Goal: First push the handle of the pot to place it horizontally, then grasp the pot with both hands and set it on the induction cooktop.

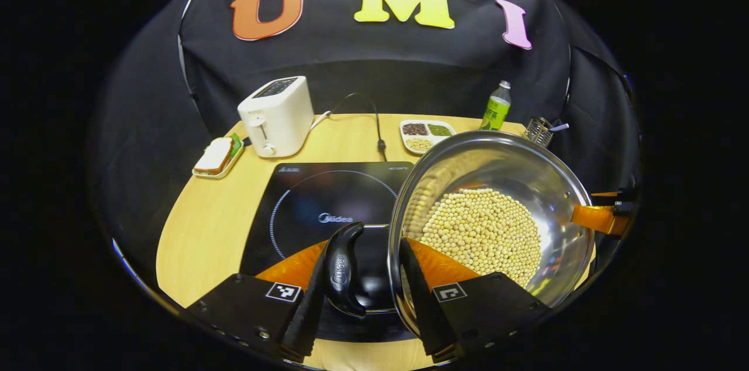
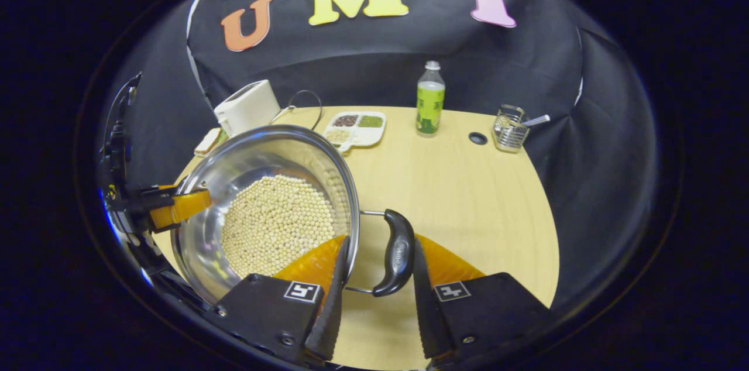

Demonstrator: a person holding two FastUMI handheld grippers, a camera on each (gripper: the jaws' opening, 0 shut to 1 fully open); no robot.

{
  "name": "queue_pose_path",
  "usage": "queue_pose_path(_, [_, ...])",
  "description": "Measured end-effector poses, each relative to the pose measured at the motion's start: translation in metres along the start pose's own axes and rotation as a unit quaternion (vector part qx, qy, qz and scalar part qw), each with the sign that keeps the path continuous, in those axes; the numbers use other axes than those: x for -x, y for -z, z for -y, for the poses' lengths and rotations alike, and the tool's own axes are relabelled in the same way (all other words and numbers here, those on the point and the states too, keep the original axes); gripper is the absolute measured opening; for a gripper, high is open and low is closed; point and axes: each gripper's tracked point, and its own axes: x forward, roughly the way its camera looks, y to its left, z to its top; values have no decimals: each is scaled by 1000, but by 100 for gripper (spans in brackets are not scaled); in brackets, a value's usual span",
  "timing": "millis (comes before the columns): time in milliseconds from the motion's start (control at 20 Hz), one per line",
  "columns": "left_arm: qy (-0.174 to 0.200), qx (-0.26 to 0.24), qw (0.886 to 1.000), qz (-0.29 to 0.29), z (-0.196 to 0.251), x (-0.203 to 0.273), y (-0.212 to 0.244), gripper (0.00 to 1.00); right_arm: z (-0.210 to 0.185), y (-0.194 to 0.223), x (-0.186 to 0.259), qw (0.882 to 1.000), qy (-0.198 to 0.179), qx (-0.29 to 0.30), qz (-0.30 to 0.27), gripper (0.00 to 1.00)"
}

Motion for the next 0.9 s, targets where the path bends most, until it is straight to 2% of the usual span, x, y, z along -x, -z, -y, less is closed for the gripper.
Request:
queue_pose_path(500, [-36,16,999,-7,-87,2,3,67,-85,-13,-32,999,-32,14,-14,55])
queue_pose_path(650, [-41,16,999,-12,-105,-3,3,66,-102,-16,-42,999,-36,16,-20,57])
queue_pose_path(900, [-47,24,998,-25,-129,-17,4,66,-123,-22,-62,999,-37,16,-28,55])
